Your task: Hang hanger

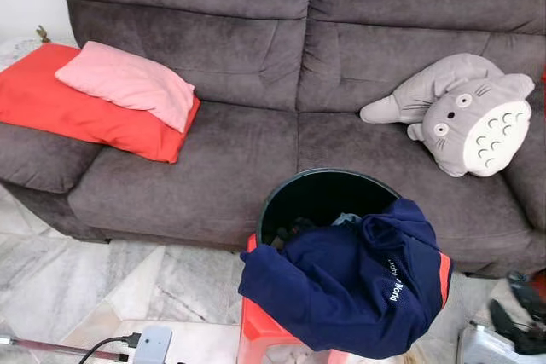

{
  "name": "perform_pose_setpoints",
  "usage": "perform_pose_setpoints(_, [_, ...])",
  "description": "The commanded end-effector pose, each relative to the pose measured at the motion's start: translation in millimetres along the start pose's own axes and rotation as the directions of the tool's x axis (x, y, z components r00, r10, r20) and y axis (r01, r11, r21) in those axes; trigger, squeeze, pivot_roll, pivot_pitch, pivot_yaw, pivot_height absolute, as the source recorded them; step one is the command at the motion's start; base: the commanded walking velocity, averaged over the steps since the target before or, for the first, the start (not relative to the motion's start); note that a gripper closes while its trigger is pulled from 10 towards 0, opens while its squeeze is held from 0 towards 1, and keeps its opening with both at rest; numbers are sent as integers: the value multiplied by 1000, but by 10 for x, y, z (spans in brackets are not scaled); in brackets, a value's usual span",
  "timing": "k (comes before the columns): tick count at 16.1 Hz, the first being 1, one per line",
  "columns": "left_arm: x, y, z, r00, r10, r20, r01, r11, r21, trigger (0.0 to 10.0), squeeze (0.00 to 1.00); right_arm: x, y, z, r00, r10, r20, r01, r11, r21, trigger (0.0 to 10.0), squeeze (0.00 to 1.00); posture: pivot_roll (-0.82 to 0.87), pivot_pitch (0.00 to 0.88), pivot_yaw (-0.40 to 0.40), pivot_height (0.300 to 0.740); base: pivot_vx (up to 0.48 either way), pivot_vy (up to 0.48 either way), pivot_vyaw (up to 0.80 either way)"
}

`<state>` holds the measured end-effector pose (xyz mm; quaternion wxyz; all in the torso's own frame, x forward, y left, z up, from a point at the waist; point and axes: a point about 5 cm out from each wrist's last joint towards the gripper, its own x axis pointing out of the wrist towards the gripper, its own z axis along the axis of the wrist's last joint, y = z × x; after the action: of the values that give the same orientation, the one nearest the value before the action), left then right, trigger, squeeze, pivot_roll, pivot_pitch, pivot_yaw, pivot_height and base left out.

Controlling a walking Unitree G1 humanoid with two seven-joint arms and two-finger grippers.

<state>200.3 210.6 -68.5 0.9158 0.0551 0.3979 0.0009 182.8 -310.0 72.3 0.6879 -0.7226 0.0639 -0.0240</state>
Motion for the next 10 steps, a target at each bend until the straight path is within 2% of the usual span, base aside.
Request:
perform_pose_setpoints(1, [-20, 2, -84, 1000, 3, -30, -3, 1000, -1, 10000, 0, 49, 40, 57, 998, 14, 65, -13, 1000, -27, 10000, 0, -210, 160, 3, 740, 0, 0, 0])
perform_pose_setpoints(6, [-35, 43, -118, 999, 26, -34, -27, 999, -18, 10000, 0, 260, 170, 76, 988, 30, 149, -17, 996, -88, 10000, 0, -182, 154, -4, 740, 0, 0, 0])
perform_pose_setpoints(10, [-44, 61, -140, 999, 33, -40, -34, 999, -20, 10000, 0, 324, 134, 87, 982, -6, 188, 28, 993, -118, 10000, 0, -175, 152, 0, 740, 0, 0, 0])
